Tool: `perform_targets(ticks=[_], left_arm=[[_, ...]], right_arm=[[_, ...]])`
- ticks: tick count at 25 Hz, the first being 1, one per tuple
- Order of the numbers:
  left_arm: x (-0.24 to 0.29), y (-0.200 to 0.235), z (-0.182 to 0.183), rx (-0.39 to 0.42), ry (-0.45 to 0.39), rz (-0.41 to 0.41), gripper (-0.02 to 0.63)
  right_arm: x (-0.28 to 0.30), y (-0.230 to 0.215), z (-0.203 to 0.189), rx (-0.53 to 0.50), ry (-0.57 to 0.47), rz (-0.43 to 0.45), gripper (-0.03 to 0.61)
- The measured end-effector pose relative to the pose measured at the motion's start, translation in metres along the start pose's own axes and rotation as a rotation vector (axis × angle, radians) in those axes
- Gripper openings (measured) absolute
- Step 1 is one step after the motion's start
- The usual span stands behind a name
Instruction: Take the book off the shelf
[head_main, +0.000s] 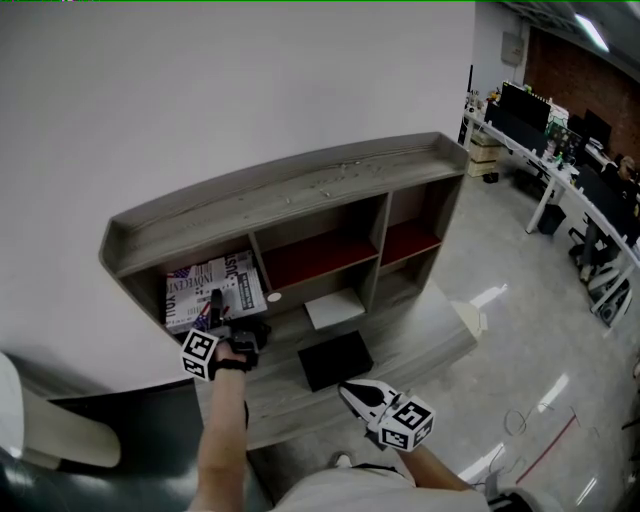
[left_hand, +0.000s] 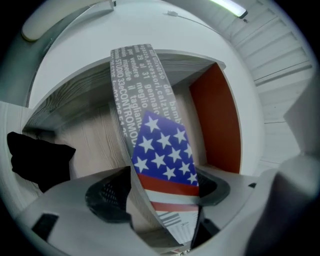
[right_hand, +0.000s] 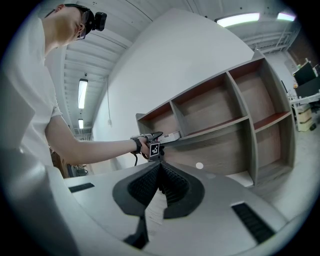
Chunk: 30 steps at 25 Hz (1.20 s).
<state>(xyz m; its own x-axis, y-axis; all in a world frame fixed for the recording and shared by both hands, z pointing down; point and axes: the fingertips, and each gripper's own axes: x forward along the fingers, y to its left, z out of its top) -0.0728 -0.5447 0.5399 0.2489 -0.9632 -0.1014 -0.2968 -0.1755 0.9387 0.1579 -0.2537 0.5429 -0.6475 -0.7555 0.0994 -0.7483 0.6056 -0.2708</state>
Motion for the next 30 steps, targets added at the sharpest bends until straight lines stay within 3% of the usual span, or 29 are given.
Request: perform_targets(ticks=[2, 8, 17, 22, 24, 30], left_arm=[[0.005, -0.001, -0.001, -0.014, 0.007, -0.012, 0.330], [0.007, -0.003, -0.003, -0.035, 0.040, -0.053, 0.317], [-0.012, 0.000, -0.009, -0.215, 0.089, -0.185, 0.253], [-0.024, -0.008, -0.010, -0.217, 0.115, -0.225, 0.253], [-0.030, -0.011, -0.011, -0.216, 0.122, -0.258, 0.189], [-0.035, -0.010, -0.013, -0.204, 0.156, -0.289, 0.189]], right_arm=[[-0.001, -0.001, -0.001, 0.000, 0.002, -0.006, 0.023], [0.002, 0.002, -0.001, 0.000, 0.000, -0.018, 0.022], [0.008, 0.010, 0.000, -0.001, -0.007, -0.018, 0.023], [0.015, 0.022, 0.002, -0.009, -0.005, -0.003, 0.023], [0.017, 0.025, 0.003, -0.013, -0.005, 0.001, 0.023], [0.018, 0.034, 0.003, -0.021, 0.000, -0.004, 0.023]])
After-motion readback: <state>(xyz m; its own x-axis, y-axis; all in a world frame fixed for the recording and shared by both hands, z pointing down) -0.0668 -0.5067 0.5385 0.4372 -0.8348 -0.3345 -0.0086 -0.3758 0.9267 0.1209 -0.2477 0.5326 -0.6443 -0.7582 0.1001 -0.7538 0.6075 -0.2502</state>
